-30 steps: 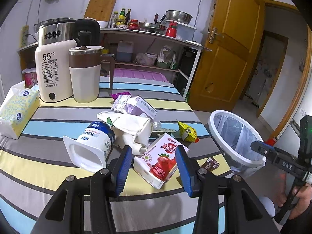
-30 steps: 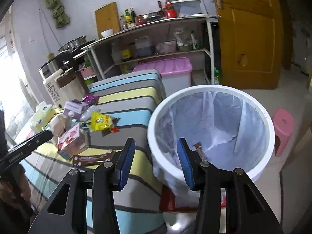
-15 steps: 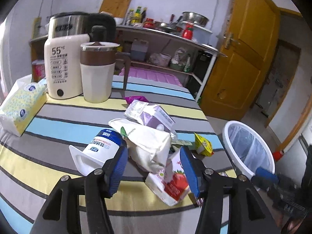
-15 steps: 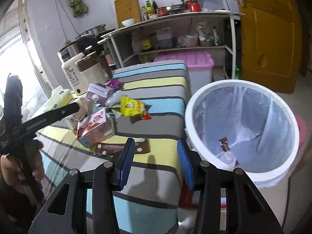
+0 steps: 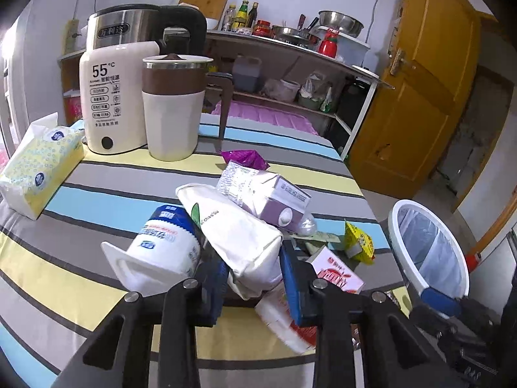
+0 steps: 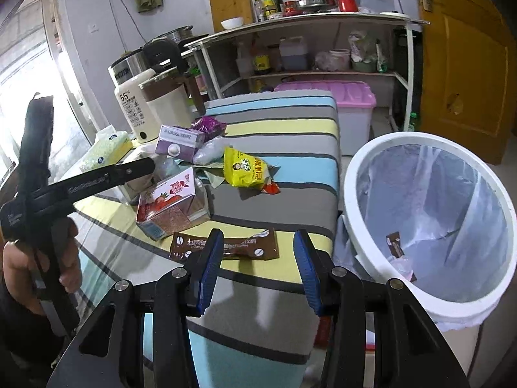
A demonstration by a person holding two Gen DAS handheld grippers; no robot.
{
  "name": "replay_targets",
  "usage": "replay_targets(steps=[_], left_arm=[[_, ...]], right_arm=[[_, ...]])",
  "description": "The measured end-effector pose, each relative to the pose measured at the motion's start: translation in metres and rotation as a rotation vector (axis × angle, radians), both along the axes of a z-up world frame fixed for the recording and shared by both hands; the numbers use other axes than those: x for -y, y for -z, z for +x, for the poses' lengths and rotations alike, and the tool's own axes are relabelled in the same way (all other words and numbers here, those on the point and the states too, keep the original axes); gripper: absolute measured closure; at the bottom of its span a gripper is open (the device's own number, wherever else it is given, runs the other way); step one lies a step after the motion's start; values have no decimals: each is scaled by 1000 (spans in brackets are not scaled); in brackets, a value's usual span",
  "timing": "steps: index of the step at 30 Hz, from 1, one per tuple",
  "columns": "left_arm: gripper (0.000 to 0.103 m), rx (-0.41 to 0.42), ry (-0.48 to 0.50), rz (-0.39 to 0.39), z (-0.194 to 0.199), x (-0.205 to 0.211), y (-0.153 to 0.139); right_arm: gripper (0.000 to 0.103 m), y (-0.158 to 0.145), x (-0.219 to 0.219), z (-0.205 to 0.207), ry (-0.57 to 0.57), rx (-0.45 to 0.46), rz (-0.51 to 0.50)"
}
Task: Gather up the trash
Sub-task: 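Move both grippers back toward the remaining trash on the table, then grasp the white paper bag with the left gripper while the right grasps a brown wrapper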
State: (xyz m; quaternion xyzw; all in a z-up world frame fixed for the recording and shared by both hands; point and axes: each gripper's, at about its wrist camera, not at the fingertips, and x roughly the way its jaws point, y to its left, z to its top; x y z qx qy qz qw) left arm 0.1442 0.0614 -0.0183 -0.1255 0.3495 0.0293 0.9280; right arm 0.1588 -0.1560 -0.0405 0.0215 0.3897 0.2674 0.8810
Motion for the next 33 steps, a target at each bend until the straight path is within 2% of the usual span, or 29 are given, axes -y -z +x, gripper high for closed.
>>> replay_targets(steps=[6,11,19,21,28,33], left_arm=[[76,29,33,10,-18,-6,-6],[76,40,56,12,-33,-7,-9],[77,50,90,14,-54,-7,-12],[77,52,103,9,-58,-5,-12],[78,53,139,5,-77,-2,-13],[78,50,157,5,-88,-1,-12]], right_arm=[[57,3,-12,11,-56,-1,-17],[57,18,-20,25,-72,-74,-24],[57,19,-22,-10,-207,-125,-1],[57,18,-25,-21,-248,-111,-23],[57,8,-37,-23,-248,17,-88],[57,10,-55,-23,-354,80,-168]])
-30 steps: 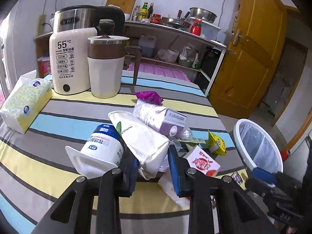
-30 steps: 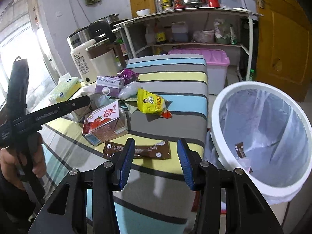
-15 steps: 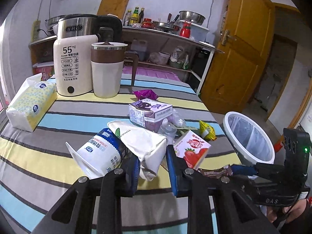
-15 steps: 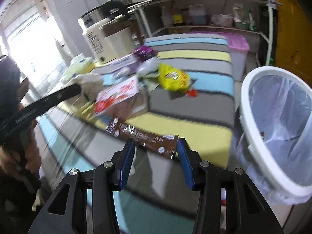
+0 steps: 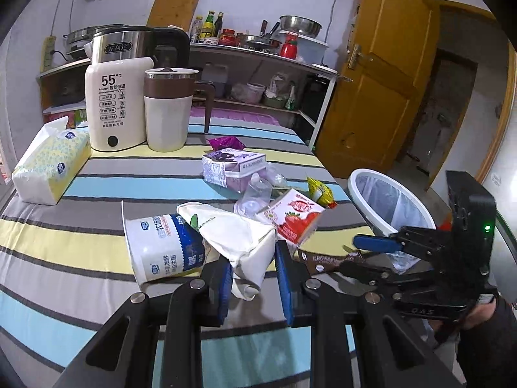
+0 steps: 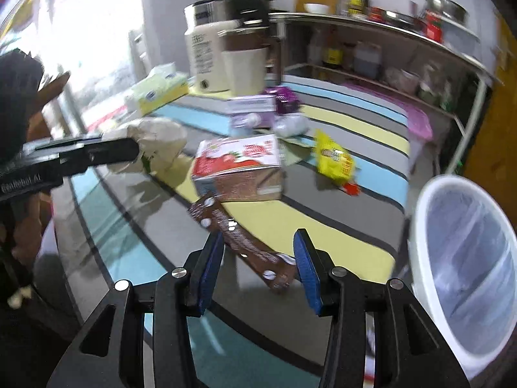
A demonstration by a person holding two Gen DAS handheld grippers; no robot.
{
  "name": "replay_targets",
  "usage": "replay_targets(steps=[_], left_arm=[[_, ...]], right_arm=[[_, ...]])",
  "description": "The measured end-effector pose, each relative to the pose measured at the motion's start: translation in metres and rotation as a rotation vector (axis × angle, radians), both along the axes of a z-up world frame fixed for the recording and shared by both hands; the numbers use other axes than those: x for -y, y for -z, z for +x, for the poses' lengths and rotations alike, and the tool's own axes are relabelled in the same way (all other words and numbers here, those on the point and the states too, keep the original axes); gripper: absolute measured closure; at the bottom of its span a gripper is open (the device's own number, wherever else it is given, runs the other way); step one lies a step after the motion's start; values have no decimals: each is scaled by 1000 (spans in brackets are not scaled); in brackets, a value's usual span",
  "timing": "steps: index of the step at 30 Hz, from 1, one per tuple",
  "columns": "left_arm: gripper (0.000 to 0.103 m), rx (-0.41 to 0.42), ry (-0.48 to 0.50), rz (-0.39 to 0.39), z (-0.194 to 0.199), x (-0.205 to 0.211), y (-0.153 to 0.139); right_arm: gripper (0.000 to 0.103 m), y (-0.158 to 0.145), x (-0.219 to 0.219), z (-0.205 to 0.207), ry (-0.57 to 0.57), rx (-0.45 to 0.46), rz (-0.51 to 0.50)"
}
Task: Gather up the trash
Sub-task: 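Grasp the white paper bag with the left gripper while the right grasps a brown wrapper, then carry the paper bag and brown wrapper over the trash bin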
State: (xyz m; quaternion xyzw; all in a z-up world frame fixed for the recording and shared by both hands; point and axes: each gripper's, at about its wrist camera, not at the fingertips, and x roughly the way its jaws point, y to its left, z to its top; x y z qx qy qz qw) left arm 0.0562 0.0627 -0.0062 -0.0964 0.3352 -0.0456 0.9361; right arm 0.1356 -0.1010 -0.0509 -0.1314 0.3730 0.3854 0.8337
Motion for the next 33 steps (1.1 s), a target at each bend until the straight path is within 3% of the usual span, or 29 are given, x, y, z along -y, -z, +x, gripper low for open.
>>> replay_targets(steps=[4,6,7,8,10,15,33], left_arm=[[78,0,4,-2,-3,1,0],[78,2,12,-4,-4,3,-1],[78,4,17,-5,-4,3,-2],[78,5,20,-6,-4,4,-2],[78,9,33,-7,-6,7,-2],[78,17,60,-7,-12,15,-3],[79,62,136,4,-21,48,-19]], right_arm=[[57,11,-14,-2,-56,20,-94],[57,11,-13,-1,-54,-1,-84],[60,11,-12,0,-39,-8,-79],[72,10,-10,0,-27,-14,-76],[84,9,-8,-3,-13,-32,-56],[92,5,-5,-19,48,-26,-49],[94,-25,48,-34,282,-34,132]])
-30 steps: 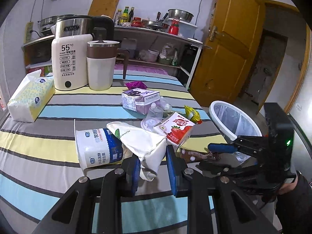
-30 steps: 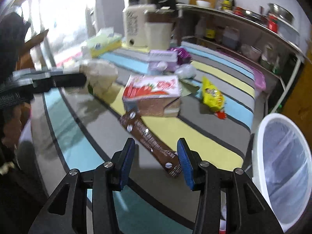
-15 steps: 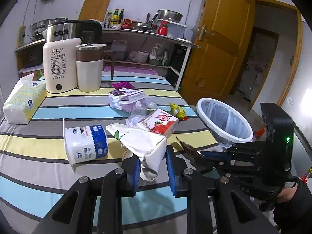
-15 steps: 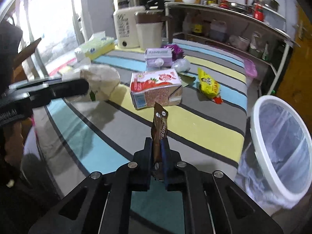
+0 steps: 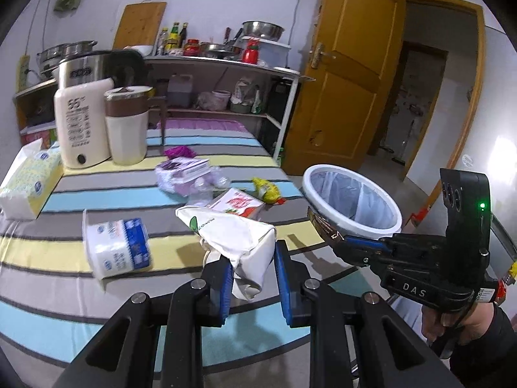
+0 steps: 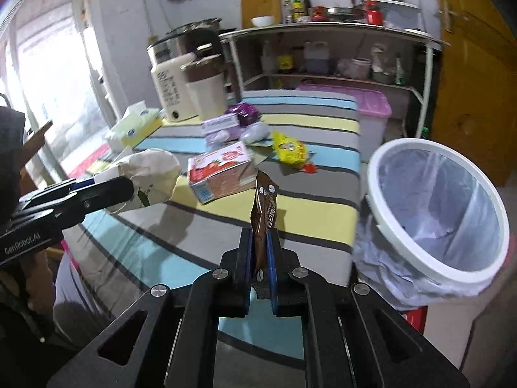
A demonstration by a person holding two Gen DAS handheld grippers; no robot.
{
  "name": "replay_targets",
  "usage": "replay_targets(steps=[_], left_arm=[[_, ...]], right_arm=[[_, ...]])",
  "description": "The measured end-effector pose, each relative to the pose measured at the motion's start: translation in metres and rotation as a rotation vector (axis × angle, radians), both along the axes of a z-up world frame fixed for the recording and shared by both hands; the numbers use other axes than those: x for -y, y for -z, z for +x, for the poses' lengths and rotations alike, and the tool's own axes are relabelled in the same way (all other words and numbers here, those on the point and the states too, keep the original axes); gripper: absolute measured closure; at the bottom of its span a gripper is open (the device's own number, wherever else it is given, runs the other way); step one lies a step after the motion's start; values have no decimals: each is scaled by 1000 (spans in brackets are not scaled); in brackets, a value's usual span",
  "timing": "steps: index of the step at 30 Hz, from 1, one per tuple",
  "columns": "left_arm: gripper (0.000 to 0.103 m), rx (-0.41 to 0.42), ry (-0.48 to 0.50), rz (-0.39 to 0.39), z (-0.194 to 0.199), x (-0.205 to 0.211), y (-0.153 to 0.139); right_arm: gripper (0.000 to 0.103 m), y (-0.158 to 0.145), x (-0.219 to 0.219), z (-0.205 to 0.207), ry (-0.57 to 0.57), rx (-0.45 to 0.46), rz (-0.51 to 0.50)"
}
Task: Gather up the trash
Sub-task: 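Carry the paper bag and brown wrapper over the trash bin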
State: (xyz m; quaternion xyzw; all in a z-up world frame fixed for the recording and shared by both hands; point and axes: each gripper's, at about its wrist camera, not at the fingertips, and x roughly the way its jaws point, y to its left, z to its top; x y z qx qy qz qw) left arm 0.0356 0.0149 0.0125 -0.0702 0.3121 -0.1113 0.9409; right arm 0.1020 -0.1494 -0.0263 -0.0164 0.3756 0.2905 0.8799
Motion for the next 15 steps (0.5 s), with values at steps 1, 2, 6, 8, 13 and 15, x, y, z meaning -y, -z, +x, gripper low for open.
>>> replay_targets(steps=[1,2,6,8,13,15], left_arm=[[79,6,9,2,1,3,-1],[79,12,20,5,4,7,-3],[79,30,70,12,17,27,-8],[79,37,102,15,25,38,-10],[79,39,184,14,49,68,-12],[79,35,213,14,57,79,-12]], right_arm=[[94,-1,4,0,15,2,4],[94,-2,8,0,26,4,7],[94,-7,28,3,82,14,21],[94,-9,39,5,115,20,22],[94,-11,68,13,199,22,26],[94,-10,79,17,229,21,25]])
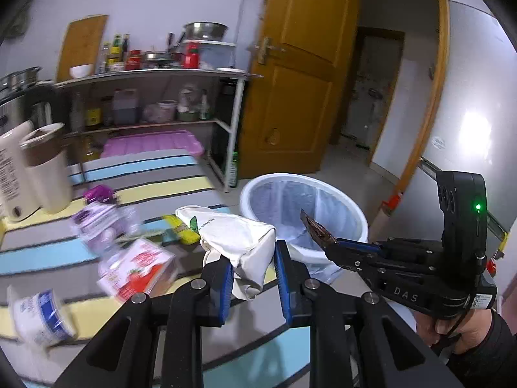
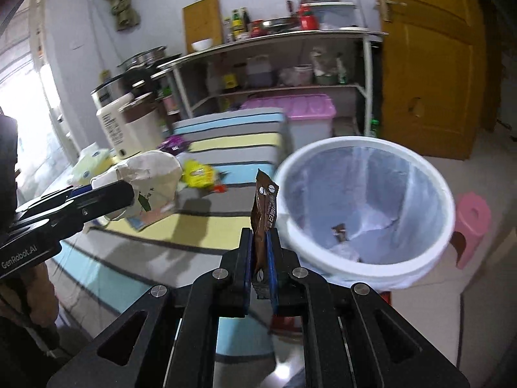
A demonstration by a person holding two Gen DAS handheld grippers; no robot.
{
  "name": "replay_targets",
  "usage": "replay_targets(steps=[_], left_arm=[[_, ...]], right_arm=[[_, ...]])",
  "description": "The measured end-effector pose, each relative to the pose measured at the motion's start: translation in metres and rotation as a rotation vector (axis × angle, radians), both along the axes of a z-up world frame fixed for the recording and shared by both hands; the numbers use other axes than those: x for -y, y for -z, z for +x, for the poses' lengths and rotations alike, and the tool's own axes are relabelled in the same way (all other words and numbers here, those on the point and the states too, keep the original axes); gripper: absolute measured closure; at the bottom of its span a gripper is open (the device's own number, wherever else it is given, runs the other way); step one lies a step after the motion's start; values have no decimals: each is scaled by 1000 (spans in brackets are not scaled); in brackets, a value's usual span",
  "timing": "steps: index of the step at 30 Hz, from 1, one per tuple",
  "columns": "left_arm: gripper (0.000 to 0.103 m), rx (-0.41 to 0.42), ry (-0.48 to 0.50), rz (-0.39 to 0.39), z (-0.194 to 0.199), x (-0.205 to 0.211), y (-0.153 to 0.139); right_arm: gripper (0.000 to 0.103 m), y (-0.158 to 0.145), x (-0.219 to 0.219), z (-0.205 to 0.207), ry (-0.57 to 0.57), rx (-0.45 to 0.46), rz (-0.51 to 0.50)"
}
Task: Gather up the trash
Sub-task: 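Carry the paper bag and brown wrapper over the trash bin, then open both grippers over the bin to drop the bag and wrapper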
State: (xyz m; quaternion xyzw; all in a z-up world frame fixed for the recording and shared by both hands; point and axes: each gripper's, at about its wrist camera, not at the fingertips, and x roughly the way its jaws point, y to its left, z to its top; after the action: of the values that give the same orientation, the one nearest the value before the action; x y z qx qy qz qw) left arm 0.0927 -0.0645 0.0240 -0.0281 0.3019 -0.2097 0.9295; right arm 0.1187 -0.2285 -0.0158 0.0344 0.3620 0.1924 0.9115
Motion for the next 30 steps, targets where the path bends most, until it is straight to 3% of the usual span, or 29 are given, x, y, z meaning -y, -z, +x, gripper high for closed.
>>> replay_targets(steps=[12,24,30], left_arm=[[79,-57,153,-7,59,64,18],[73,-141,200,-49,96,83,41],[67,-150,190,-73,99,79,42]], right_arm=[[94,10,50,27,139,-42,-4],[93,26,68,49,180,-86,-12],[69,29,70,49,197,-90,-13]])
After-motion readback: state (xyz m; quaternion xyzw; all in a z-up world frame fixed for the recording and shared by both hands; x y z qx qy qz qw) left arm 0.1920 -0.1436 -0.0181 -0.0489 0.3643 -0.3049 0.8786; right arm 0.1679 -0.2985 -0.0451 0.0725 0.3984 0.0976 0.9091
